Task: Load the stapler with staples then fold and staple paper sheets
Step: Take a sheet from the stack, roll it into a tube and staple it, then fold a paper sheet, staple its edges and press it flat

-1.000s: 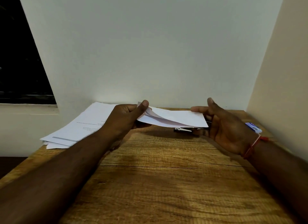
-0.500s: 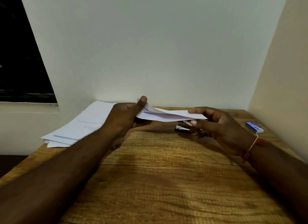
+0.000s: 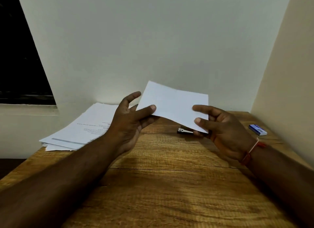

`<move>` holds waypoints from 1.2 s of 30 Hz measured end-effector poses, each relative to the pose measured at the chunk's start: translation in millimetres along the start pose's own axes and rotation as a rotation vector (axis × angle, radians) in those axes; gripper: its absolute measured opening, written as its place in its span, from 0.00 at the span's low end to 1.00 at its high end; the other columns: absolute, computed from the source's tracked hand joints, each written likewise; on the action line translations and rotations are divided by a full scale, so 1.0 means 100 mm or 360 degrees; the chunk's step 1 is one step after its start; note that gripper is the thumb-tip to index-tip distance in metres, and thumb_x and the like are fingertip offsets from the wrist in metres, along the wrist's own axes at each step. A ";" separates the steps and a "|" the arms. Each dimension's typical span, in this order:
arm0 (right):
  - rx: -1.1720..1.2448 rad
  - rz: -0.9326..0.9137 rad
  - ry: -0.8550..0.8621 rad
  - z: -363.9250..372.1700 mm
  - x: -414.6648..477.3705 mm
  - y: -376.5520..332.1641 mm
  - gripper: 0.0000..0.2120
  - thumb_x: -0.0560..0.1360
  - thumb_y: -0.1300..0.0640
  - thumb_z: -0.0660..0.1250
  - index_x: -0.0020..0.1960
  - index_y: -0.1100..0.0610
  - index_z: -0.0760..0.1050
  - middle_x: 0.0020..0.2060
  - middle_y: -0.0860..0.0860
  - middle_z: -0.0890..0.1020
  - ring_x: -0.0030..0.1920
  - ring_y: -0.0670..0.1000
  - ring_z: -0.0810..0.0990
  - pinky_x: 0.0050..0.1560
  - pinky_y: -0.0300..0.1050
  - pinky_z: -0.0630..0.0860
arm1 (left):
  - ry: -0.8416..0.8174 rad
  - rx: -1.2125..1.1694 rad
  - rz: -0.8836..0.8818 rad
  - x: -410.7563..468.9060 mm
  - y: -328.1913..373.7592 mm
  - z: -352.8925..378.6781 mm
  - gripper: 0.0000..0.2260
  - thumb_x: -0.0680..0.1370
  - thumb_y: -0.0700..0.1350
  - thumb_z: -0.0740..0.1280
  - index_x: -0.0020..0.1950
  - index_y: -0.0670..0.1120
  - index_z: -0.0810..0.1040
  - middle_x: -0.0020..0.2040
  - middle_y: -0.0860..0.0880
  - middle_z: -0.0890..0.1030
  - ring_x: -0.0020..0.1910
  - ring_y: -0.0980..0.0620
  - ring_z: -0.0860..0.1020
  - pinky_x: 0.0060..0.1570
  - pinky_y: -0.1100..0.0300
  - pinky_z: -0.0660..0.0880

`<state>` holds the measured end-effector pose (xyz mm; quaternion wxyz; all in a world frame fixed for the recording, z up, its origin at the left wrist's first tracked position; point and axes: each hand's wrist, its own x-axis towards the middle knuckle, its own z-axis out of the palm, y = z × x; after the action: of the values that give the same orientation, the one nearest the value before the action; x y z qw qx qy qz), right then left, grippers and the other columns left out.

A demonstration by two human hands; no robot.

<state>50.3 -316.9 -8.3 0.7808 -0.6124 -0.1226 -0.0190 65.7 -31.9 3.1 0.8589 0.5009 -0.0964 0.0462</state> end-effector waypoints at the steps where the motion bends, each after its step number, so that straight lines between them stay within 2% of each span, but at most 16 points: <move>1: 0.0064 -0.0020 0.0007 0.01 0.00 0.00 0.24 0.80 0.70 0.71 0.74 0.55 0.79 0.66 0.57 0.87 0.61 0.57 0.88 0.46 0.47 0.88 | -0.0004 -0.0158 -0.0020 0.00 0.00 0.01 0.35 0.76 0.32 0.80 0.81 0.42 0.71 0.67 0.35 0.86 0.66 0.36 0.87 0.61 0.41 0.87; 3: 0.0168 -0.0062 0.0038 0.04 0.00 0.00 0.31 0.80 0.71 0.71 0.78 0.47 0.76 0.65 0.54 0.87 0.63 0.59 0.88 0.46 0.49 0.88 | -0.0097 -0.0366 -0.0122 -0.04 0.00 0.07 0.35 0.78 0.38 0.78 0.83 0.37 0.70 0.70 0.35 0.85 0.68 0.36 0.86 0.63 0.41 0.86; 5: 0.0216 -0.0087 0.0050 0.09 -0.01 0.02 0.37 0.79 0.70 0.72 0.80 0.43 0.72 0.65 0.56 0.87 0.60 0.60 0.88 0.44 0.50 0.88 | -0.0225 -0.0386 -0.0225 -0.12 -0.03 0.15 0.27 0.81 0.40 0.75 0.79 0.37 0.75 0.71 0.36 0.85 0.69 0.36 0.85 0.66 0.39 0.84; 7: 0.0222 -0.0091 0.0018 0.17 -0.03 0.05 0.41 0.78 0.70 0.73 0.83 0.41 0.66 0.63 0.58 0.88 0.55 0.61 0.89 0.41 0.50 0.87 | -0.0301 -0.0227 -0.0228 -0.20 -0.09 0.22 0.21 0.81 0.41 0.73 0.74 0.41 0.79 0.69 0.37 0.86 0.67 0.36 0.86 0.65 0.38 0.85; 9: 0.0200 -0.0096 -0.0022 0.23 -0.05 0.07 0.43 0.79 0.68 0.73 0.84 0.40 0.63 0.63 0.57 0.88 0.55 0.63 0.89 0.41 0.52 0.87 | -0.0318 -0.0059 -0.0189 -0.23 -0.17 0.24 0.22 0.80 0.40 0.73 0.75 0.42 0.79 0.68 0.37 0.86 0.66 0.35 0.87 0.65 0.36 0.84; 12: 0.0169 -0.0132 -0.0065 0.28 -0.07 0.05 0.34 0.79 0.65 0.73 0.80 0.46 0.70 0.64 0.53 0.88 0.61 0.63 0.88 0.43 0.52 0.88 | -0.0270 -0.0054 -0.0238 -0.22 -0.20 0.23 0.25 0.80 0.39 0.74 0.77 0.42 0.78 0.68 0.38 0.86 0.67 0.34 0.86 0.67 0.33 0.82; 16: 0.0195 -0.0083 -0.0069 0.28 -0.10 0.03 0.26 0.78 0.62 0.72 0.75 0.53 0.75 0.65 0.52 0.87 0.62 0.58 0.89 0.45 0.51 0.89 | -0.0247 -0.0155 -0.0256 -0.21 -0.14 0.22 0.23 0.81 0.46 0.73 0.76 0.47 0.79 0.69 0.41 0.87 0.67 0.37 0.87 0.66 0.34 0.82; 19: 0.0159 -0.0070 -0.0006 0.23 -0.07 0.02 0.25 0.77 0.61 0.72 0.74 0.53 0.76 0.64 0.53 0.88 0.60 0.58 0.89 0.45 0.50 0.89 | -0.0185 -0.0152 -0.0232 -0.16 -0.09 0.17 0.25 0.81 0.50 0.74 0.76 0.43 0.80 0.69 0.40 0.87 0.68 0.37 0.86 0.66 0.35 0.82; 23: 0.0036 -0.0077 0.0153 0.14 -0.02 0.04 0.25 0.76 0.58 0.74 0.72 0.52 0.76 0.63 0.51 0.89 0.61 0.58 0.89 0.49 0.53 0.88 | -0.0031 -0.0221 -0.0163 -0.06 0.01 0.10 0.26 0.78 0.50 0.76 0.73 0.40 0.81 0.67 0.39 0.87 0.67 0.38 0.87 0.62 0.39 0.85; 27: -0.0055 -0.0098 0.0227 0.16 -0.03 0.04 0.20 0.80 0.60 0.73 0.71 0.51 0.78 0.61 0.51 0.89 0.57 0.56 0.89 0.36 0.44 0.85 | -0.0058 -0.0133 -0.0165 -0.11 -0.02 0.12 0.26 0.77 0.53 0.76 0.72 0.42 0.81 0.67 0.41 0.88 0.67 0.38 0.87 0.63 0.39 0.84; 29: -0.0086 -0.0107 0.0226 0.17 -0.03 0.05 0.19 0.81 0.60 0.73 0.70 0.51 0.78 0.61 0.51 0.89 0.56 0.56 0.89 0.35 0.43 0.84 | -0.0127 -0.0010 -0.0182 -0.17 -0.08 0.17 0.25 0.78 0.51 0.77 0.73 0.43 0.82 0.66 0.41 0.88 0.66 0.37 0.87 0.61 0.40 0.85; 33: -0.0139 -0.0118 0.0120 0.26 -0.06 0.03 0.15 0.81 0.58 0.73 0.68 0.51 0.80 0.59 0.52 0.90 0.55 0.56 0.89 0.37 0.43 0.85 | -0.0190 0.0159 -0.0168 -0.23 -0.19 0.22 0.21 0.83 0.46 0.76 0.75 0.47 0.80 0.66 0.43 0.89 0.61 0.37 0.89 0.54 0.43 0.87; 36: -0.0108 -0.0089 0.0318 0.27 -0.03 -0.01 0.14 0.81 0.48 0.71 0.64 0.52 0.84 0.54 0.52 0.91 0.51 0.56 0.88 0.47 0.51 0.86 | -0.0171 0.0195 -0.0140 -0.20 -0.19 0.21 0.19 0.85 0.45 0.74 0.76 0.46 0.79 0.61 0.42 0.90 0.56 0.37 0.90 0.53 0.45 0.88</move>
<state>42.8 -291.4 -2.1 0.7671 -0.6298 -0.0606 -0.1059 47.3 -59.1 -7.9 0.8214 0.5579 -0.1173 -0.0127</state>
